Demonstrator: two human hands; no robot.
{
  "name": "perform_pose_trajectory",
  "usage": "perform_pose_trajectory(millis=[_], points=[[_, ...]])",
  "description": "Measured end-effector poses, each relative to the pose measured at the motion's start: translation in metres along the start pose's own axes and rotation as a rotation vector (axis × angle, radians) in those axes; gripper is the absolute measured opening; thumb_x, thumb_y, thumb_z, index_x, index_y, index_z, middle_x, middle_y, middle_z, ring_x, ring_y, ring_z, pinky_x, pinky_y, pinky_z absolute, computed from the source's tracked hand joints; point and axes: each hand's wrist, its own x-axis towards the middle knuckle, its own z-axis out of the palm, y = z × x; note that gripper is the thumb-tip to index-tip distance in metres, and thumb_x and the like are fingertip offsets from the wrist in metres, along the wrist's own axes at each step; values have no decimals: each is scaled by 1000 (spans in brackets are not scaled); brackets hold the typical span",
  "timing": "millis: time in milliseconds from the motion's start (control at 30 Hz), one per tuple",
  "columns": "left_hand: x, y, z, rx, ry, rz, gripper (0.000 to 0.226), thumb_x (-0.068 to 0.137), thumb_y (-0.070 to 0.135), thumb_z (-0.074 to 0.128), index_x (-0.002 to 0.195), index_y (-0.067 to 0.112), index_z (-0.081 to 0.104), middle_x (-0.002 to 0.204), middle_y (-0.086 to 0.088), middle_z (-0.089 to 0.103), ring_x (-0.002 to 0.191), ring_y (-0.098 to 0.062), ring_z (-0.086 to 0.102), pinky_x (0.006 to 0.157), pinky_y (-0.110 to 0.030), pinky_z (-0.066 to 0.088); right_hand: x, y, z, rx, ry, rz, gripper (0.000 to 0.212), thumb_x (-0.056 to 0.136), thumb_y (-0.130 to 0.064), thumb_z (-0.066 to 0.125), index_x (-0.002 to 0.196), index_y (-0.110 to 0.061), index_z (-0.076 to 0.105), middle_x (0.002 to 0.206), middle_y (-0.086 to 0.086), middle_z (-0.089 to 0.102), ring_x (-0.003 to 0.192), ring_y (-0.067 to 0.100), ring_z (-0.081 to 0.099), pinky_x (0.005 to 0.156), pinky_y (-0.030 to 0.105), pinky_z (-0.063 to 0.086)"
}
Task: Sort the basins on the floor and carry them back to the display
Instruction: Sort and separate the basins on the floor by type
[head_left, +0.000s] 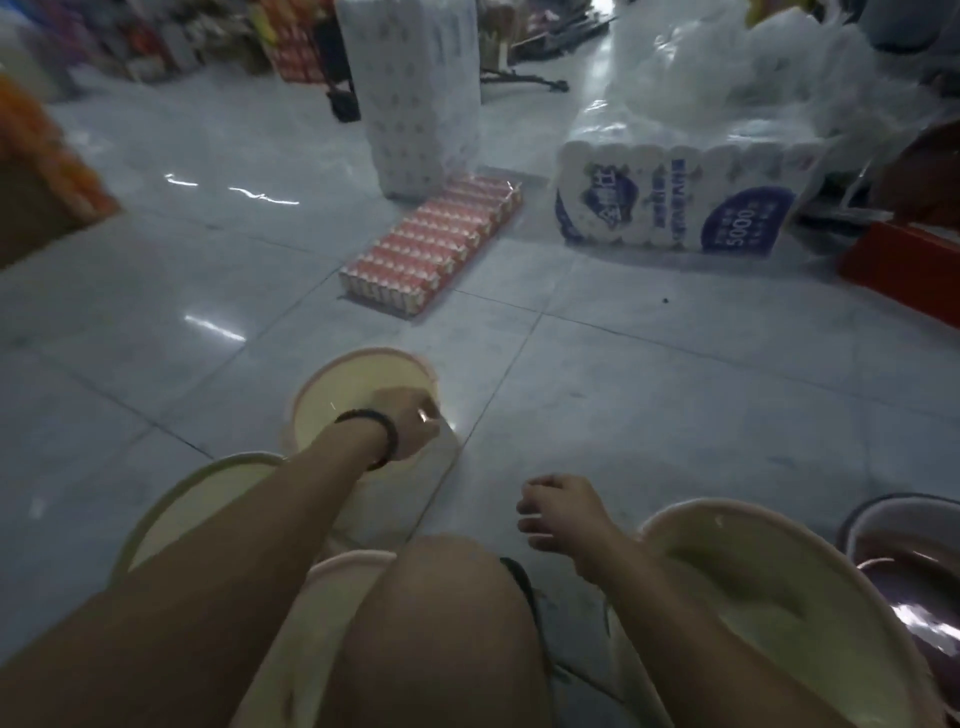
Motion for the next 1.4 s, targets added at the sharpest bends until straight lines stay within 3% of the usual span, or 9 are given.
perform_pose_trajectory(millis=[233,433,567,700,800,933,1100,1200,1400], points=[[84,-105,112,-157,96,-273,59,92,35,66,143,20,43,141,-8,53,128,-30,53,107,-38,44,62,-24,46,-71,-101,106,11,106,-22,57,110,-15,64,110,14,72,101,35,73,82,43,62],[155,-131,157,72,-8,-263,86,87,39,70,156,23,22,155,-1,39,142,-28,35,117,-44,33,116,-13,57,-84,-85,160,14,103,-21,61,109,-12,69,106,18,76,77,26,70,67,35,56],[169,-131,176,270,-10,-254,66,85,28,68,143,26,36,130,-4,56,121,-31,56,112,-48,36,139,3,61,-67,-85,207,14,102,-19,62,110,-9,69,97,17,76,72,26,69,64,34,54],[151,-116,193,372,98,-30,36,91,13,57,123,26,49,114,-3,57,99,-30,61,81,-40,49,141,12,62,-115,-89,221,14,95,-11,68,109,-8,69,94,18,76,69,25,66,63,34,50],[133,-91,192,249,214,36,32,89,12,59,115,28,50,112,-1,53,94,-26,56,59,-35,42,129,9,58,-136,-92,214,14,93,-12,70,107,-8,68,98,21,76,70,25,66,63,35,50],[106,-49,167,170,300,170,36,87,13,58,115,31,48,106,1,53,87,-27,58,55,-35,37,106,-11,35,-82,-16,143,15,97,-12,65,111,-9,64,87,12,68,71,26,64,64,36,49],[59,19,117,182,402,486,31,87,17,63,111,34,53,92,4,55,69,-18,46,49,-29,39,67,-54,-33,47,220,8,60,94,-35,74,143,-11,49,119,11,63,99,28,70,76,43,64],[27,60,79,156,487,730,28,86,18,66,107,35,58,87,6,57,66,-18,52,48,-27,40,20,-76,-87,109,329,-22,77,90,-48,76,153,-18,43,136,13,56,109,33,64,76,50,65],[-41,145,12,305,463,1144,31,85,29,68,114,41,69,89,10,60,75,-17,61,53,-32,51,-89,-76,-178,225,450,-139,26,94,-25,76,113,-9,67,109,20,72,76,41,78,63,50,66]])
